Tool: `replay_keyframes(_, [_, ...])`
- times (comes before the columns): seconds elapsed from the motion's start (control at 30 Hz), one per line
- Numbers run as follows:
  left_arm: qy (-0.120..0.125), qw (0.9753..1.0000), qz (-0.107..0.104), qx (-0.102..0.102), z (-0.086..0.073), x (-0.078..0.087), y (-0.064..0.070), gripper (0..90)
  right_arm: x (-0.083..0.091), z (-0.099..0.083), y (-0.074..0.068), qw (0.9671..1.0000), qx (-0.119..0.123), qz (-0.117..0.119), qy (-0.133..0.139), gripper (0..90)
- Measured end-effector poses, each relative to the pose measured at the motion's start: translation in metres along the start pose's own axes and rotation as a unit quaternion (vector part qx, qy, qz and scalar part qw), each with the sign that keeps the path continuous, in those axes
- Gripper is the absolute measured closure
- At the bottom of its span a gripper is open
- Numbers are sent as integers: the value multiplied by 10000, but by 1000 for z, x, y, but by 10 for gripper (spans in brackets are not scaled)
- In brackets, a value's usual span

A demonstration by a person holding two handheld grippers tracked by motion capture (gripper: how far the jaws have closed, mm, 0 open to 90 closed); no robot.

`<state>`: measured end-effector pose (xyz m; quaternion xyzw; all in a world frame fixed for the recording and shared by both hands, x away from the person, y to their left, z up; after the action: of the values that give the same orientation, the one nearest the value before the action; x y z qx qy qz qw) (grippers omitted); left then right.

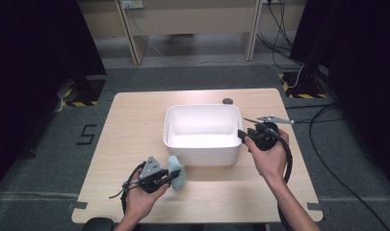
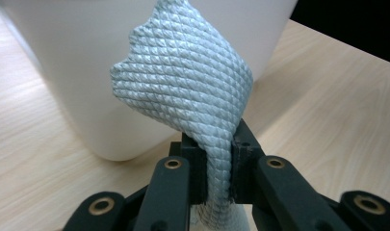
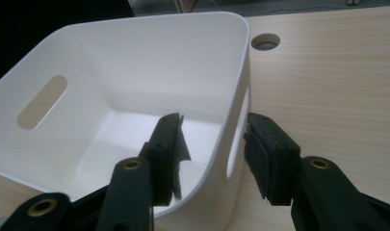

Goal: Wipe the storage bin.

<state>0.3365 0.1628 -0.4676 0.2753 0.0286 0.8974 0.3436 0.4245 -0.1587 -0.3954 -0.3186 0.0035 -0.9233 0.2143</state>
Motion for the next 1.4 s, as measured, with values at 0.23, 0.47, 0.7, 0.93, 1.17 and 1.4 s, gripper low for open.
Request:
replay_keyframes(0.23, [160, 9997, 202, 37, 3, 8, -10, 803, -5, -1, 3, 9999, 13, -11, -113, 610])
replay_keyframes(0.47, [230, 9993, 291, 64, 6, 7, -15, 803, -11, -5, 4, 9997, 105, -53, -219, 649])
replay_keyframes(0.7, [236, 9992, 327, 85, 9, 5, -16, 803, -12, -4, 2, 9996, 170, -34, -200, 690])
replay_keyframes(0.93, [160, 9994, 305, -36, 13, 3, -16, 803, -18, -5, -2, 9991, 347, -14, -233, 721])
replay_keyframes(1.17, [16, 9996, 288, -52, 13, -3, -17, 802, -19, -5, -1, 9991, 348, -7, -231, 720])
replay_keyframes(1.4, [36, 9996, 269, -71, 16, -3, -16, 803, -19, -4, -2, 9988, 415, -22, -272, 719])
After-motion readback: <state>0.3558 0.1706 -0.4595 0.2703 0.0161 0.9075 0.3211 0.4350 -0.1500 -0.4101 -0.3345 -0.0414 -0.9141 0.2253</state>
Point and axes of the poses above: each handheld gripper's, and its own axes: x roughly backward along the jaws, z roughly out of its top, y roughly to its right, the point moved 3 cm from there along -x, roughly forward along the jaws, and after that the axes turned 8 degrees about x, right-handed, at the moved point
